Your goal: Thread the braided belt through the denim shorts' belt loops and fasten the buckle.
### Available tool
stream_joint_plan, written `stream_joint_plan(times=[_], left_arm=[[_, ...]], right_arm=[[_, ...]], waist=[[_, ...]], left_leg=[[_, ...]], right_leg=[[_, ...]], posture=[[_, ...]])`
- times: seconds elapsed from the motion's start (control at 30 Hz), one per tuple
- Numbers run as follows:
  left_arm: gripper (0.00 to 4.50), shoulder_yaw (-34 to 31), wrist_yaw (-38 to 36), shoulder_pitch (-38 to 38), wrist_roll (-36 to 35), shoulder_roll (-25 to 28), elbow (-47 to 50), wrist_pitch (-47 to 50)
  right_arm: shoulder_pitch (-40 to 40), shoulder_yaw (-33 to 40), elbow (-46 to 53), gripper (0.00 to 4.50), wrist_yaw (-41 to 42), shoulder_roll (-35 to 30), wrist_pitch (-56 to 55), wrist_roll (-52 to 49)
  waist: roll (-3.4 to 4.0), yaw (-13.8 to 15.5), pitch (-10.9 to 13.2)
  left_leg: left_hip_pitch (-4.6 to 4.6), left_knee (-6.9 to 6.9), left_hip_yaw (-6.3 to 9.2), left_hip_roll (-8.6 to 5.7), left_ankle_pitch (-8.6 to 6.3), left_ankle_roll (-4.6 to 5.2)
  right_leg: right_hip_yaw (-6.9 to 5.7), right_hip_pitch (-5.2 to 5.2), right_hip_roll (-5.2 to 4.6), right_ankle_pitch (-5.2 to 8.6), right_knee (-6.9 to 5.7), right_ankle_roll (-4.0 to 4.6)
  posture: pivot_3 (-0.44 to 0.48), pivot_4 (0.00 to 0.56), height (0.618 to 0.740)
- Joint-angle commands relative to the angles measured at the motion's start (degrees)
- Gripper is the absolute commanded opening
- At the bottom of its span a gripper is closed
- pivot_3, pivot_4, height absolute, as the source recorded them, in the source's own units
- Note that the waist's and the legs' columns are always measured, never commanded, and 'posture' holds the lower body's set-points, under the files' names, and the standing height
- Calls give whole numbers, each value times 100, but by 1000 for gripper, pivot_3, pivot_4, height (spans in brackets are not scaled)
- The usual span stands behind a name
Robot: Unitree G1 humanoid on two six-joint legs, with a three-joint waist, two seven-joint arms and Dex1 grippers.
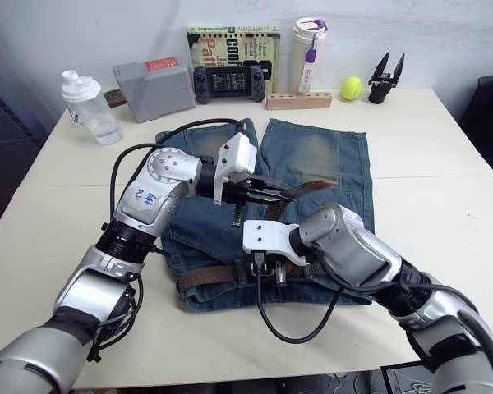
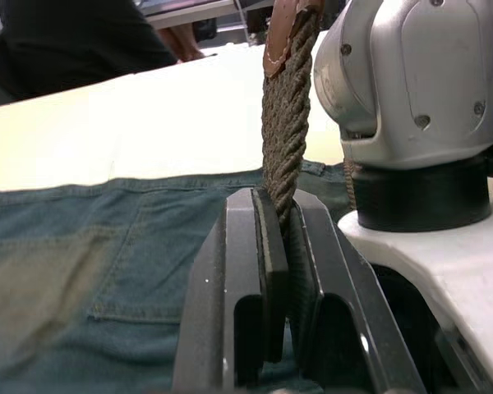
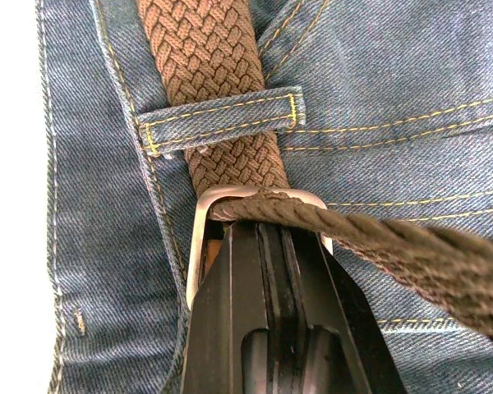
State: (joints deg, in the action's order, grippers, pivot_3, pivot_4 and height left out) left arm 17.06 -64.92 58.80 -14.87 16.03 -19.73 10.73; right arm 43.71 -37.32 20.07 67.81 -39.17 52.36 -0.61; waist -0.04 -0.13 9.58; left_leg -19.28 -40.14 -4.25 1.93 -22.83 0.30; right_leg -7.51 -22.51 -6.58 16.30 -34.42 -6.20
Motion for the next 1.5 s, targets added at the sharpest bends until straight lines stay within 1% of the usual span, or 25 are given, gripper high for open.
stream_joint_plan(times=[0.03,0.2,0.37,0.53,0.73,0.9,1.07,1.13,1.2,1.3,1.37,1.4,1.5], left_arm=[[0,-516,179,953,-158,-392,-42,-686],[0,-654,212,1503,-185,-826,-342,-937],[0,-661,238,1693,-189,-1090,-280,-994],[0,-721,247,1825,-213,-1248,-290,-1011],[0,-675,304,1833,-180,-1462,-274,-1026],[0,-717,450,1589,-62,-1424,-192,-933],[0,-938,950,728,207,-859,106,-694],[0,-1085,1177,26,414,-375,342,-560],[0,-1167,1310,-367,476,-115,543,-422],[0,-1319,1308,-1509,685,691,1233,-312],[0,-1317,1330,-1953,739,991,1602,-276],[0,-1275,1308,-2342,861,1226,1897,-381],[0,-1161,1295,-3120,1159,1709,2517,-560]], right_arm=[[-631,-1068,-376,50,163,87,148,32],[-703,-1068,-285,50,235,69,170,65],[-726,-1062,-244,50,283,73,174,68],[-728,-1066,-243,50,320,85,168,75],[-735,-1086,-258,50,360,103,153,104],[-751,-1063,-291,50,372,97,141,140],[-786,-767,-384,50,130,143,216,187],[-851,-417,-323,50,-33,115,256,165],[-907,-201,-258,50,-125,107,262,139],[-1100,587,68,50,-602,249,515,-13],[-1202,922,227,50,-827,334,625,-108],[-1235,1227,376,50,-1011,470,763,-191],[-1245,1979,708,50,-1452,817,1165,-435]], waist=[[0,7,0],[2,8,1],[4,27,3],[4,31,3],[4,56,3],[4,67,3],[7,40,1],[7,16,1],[9,-6,0],[9,-4,0],[10,-13,1],[14,-5,4],[17,4,7]], left_leg=[[0,0,-3,-1,0,0],[-3,-1,-3,-2,0,1],[-7,-6,0,-5,1,2],[-9,-7,3,-7,1,2],[-11,-9,5,-8,1,2],[-11,-9,6,-8,1,2],[-6,-7,17,-6,1,2],[-3,-4,42,-4,1,2],[3,0,49,-3,1,2],[1,-1,53,0,1,2],[1,4,53,1,1,1],[0,5,55,2,1,1],[-7,0,54,0,1,1]], right_leg=[[1,0,-1,0,0,0],[1,0,-3,0,1,0],[0,-1,-6,-1,0,-2],[-1,0,-8,-2,0,-3],[-2,-1,-8,-2,1,-3],[-3,0,-8,-2,1,-3],[-1,0,-8,-2,0,-3],[-1,1,-8,-2,-2,-3],[2,0,-8,-2,-4,-3],[0,0,-7,-2,-5,-3],[2,-3,-8,-2,-4,-2],[0,-4,-8,-2,-4,-2],[4,-6,-10,-1,-3,-2]], posture=[[0,150,731],[0,150,731],[0,150,731],[0,150,731],[0,150,731],[0,150,731],[0,150,731],[0,150,731],[0,150,731],[0,150,731],[0,150,731],[0,150,731],[0,150,731]])
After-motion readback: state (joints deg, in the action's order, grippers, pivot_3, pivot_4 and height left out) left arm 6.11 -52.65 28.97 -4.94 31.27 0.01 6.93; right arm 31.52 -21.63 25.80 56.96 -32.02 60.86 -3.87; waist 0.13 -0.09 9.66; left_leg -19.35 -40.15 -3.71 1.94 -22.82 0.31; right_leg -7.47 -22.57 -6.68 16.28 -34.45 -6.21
